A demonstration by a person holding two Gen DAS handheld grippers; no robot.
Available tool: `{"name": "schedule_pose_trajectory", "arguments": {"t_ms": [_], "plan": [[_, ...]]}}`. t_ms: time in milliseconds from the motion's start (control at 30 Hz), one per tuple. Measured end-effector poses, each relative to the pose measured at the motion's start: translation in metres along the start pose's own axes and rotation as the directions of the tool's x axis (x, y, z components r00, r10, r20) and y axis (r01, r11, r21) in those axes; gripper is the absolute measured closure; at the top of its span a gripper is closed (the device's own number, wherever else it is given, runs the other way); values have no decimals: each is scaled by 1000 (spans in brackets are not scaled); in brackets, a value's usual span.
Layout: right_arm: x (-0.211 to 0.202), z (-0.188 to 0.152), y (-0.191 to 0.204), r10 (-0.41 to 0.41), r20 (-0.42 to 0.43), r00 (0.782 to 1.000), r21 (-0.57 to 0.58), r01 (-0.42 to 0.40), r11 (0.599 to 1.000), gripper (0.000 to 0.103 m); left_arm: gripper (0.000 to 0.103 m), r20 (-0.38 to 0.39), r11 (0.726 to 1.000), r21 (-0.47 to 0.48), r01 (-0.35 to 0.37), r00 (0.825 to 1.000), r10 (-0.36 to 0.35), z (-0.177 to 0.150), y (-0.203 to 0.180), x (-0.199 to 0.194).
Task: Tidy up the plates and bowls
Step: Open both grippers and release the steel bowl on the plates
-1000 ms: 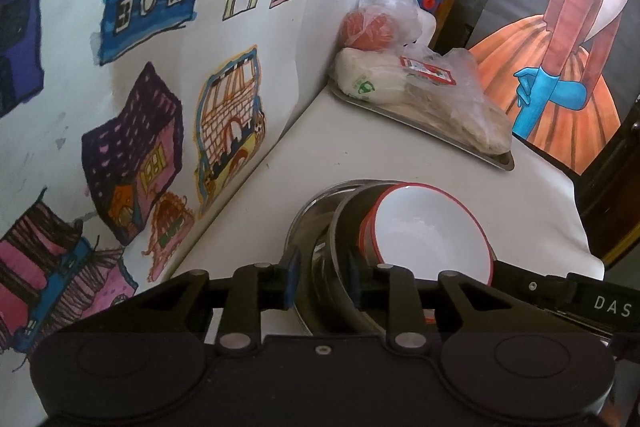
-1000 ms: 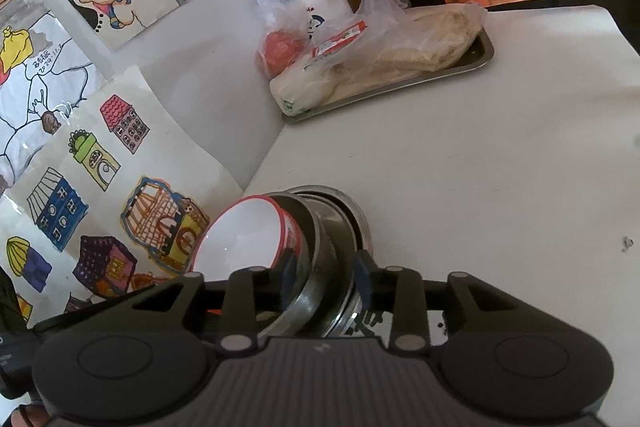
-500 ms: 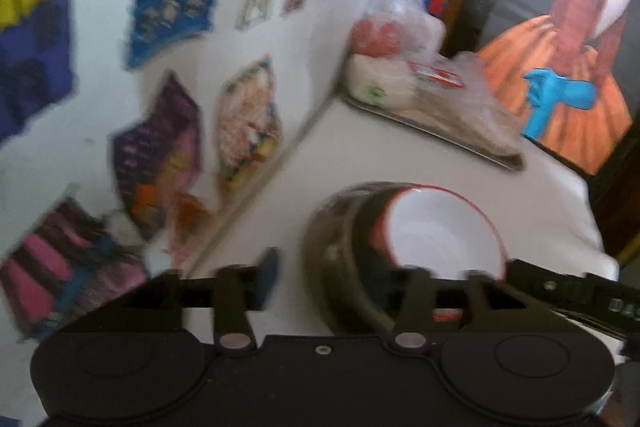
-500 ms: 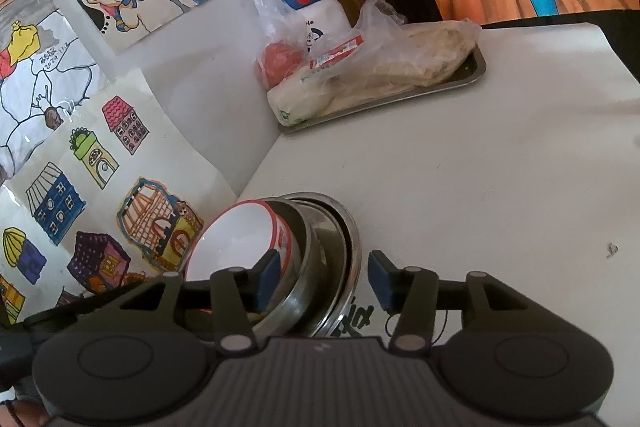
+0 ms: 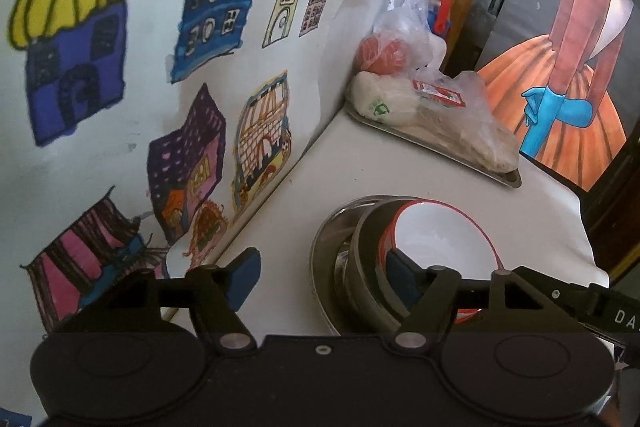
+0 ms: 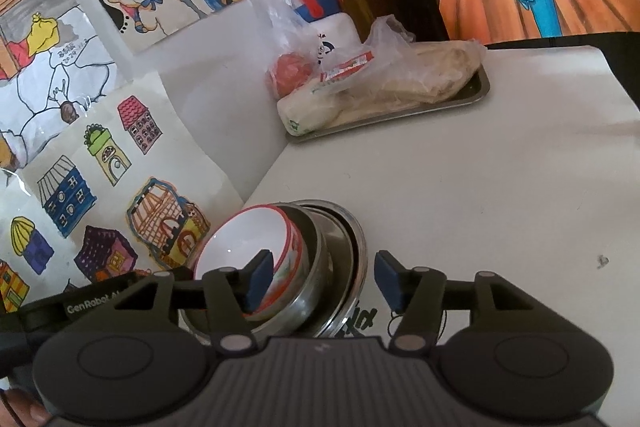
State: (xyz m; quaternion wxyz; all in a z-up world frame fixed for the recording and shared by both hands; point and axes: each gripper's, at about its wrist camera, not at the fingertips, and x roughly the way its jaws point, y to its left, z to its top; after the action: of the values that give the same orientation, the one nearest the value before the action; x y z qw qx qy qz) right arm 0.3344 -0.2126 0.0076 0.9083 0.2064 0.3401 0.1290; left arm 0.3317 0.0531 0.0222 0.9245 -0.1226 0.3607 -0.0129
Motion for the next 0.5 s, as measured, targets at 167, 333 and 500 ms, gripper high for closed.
{"name": "schedule_pose_trajectory", "arguments": {"t_ms": [167,333,500], "plan": [[-8,-3,-2,-5,20,1000,-6,5,1000,29,20,15,999,4,34,999,-34,-1,-2,-8],[-16,-4,-5,-17,30,999,-10,17,1000,28,19,18,999,22,42,999,-43,-2,-10,-12],[-24,-5,-7,-20,48,999,-12,20,1000,22,16,16,998,28,62,998,-63,-4,-14,-14]]}}
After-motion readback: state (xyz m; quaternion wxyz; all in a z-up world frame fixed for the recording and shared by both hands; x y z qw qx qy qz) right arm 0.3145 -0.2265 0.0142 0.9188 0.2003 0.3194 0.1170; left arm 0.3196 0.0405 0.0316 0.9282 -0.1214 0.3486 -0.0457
